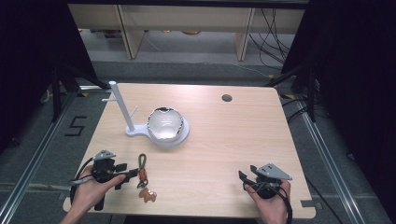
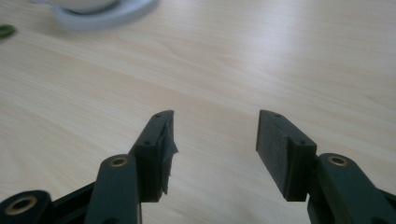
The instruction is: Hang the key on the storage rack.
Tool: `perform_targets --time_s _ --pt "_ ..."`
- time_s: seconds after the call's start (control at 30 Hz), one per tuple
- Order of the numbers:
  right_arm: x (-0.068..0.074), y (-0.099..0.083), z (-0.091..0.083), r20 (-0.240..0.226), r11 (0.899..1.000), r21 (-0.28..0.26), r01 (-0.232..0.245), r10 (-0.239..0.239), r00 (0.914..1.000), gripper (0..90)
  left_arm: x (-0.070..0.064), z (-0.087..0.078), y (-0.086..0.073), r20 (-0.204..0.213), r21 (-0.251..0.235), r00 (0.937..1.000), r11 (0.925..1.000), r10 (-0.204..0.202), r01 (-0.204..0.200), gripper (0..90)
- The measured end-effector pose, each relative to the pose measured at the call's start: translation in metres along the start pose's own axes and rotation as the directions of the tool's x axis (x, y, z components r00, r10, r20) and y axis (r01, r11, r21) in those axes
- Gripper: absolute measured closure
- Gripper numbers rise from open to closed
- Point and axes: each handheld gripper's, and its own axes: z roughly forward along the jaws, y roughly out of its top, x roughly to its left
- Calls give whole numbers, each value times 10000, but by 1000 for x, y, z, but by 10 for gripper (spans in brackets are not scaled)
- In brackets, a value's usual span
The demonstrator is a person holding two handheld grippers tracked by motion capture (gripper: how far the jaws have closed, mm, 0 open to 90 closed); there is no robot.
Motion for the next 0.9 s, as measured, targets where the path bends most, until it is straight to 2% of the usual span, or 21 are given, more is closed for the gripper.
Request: perform_targets --time_s 0.03,0.07,0.13,0.2,0.27,0.3,0.37,0.43,0.47,0.5,0.53,0.57,0.6,0.63,0.67,0.73,0.77,0.8,0.83,0.87,0.9 --pt "-4 -3 0 186 10000 88 16 -17 9998 488 0 -1 2 -65 225 9998 9995 201 -200 395" --pt "-6 -5 0 356 9998 181 -6 -1 9994 491 0 -1 2 -65 225 9998 9995 201 -200 395" --pt "-8 -7 1 397 9998 210 -68 60 9992 497 -2 1 5 -315 778 9982 9958 509 -483 391" --pt "-11 -9 -1 462 9988 440 -226 206 9987 505 -5 5 8 -423 1041 9983 9940 394 -348 390" --pt "-11 -9 -2 452 9981 505 -351 328 9984 514 -7 7 9 -493 1084 9981 9936 360 -305 394" --pt "-11 -9 -2 421 9981 416 -448 431 9982 517 -10 10 11 -519 1167 9985 9931 154 -93 395" --pt "-11 -8 -2 477 9981 451 -416 394 9981 522 -13 12 12 -621 1130 9981 9936 54 17 396" --pt "-10 -6 -3 483 9973 596 -436 407 9980 529 -14 15 15 -787 1318 9969 9913 57 48 404" --pt "-10 -6 -3 483 9973 596 -436 407 9980 529 -15 17 17 -887 1588 9959 9873 184 -41 404" --pt "-9 -5 -2 420 9973 576 -452 429 9982 529 -14 17 20 -850 2084 9958 9779 343 -159 404" --pt "-8 -5 -2 425 9967 701 -406 377 9984 528 -15 21 23 -957 2264 9948 9739 362 -137 403" --pt "-8 -5 -2 425 9967 701 -406 377 9984 528 -15 21 23 -957 2264 9948 9739 362 -137 403" --pt "-7 -5 -2 371 9966 728 -376 350 9987 526 -17 25 25 -1144 2337 9927 9723 379 -102 403" --pt "-6 -5 -2 237 9957 798 -469 451 9987 522 -16 26 27 -1159 2539 9921 9671 485 -176 403" --pt "-6 -4 -2 286 9960 814 -367 344 9990 520 -17 28 28 -1163 2597 9924 9656 413 -97 404" --pt "-4 -3 -2 235 9966 778 -276 258 9994 516 -21 35 33 -1400 2860 9901 9575 41 364 404" --pt "-4 -3 -2 235 9966 778 -276 258 9994 516 -21 35 33 -1400 2860 9901 9575 41 364 404" --pt "-3 -3 -1 17 9976 619 -308 308 9995 512 -21 39 36 -1388 3082 9903 9502 -26 457 406" --pt "-3 -3 -1 17 9976 619 -308 308 9995 512 -21 39 36 -1388 3082 9903 9502 -26 457 408" --pt "-2 -3 -1 30 9974 662 -281 280 9996 510 -21 42 39 -1511 3314 9885 9417 -76 579 408" --pt "-2 -3 -3 124 9962 836 -241 231 9997 509 -21 44 40 -1569 3432 9876 9373 -73 614 408"
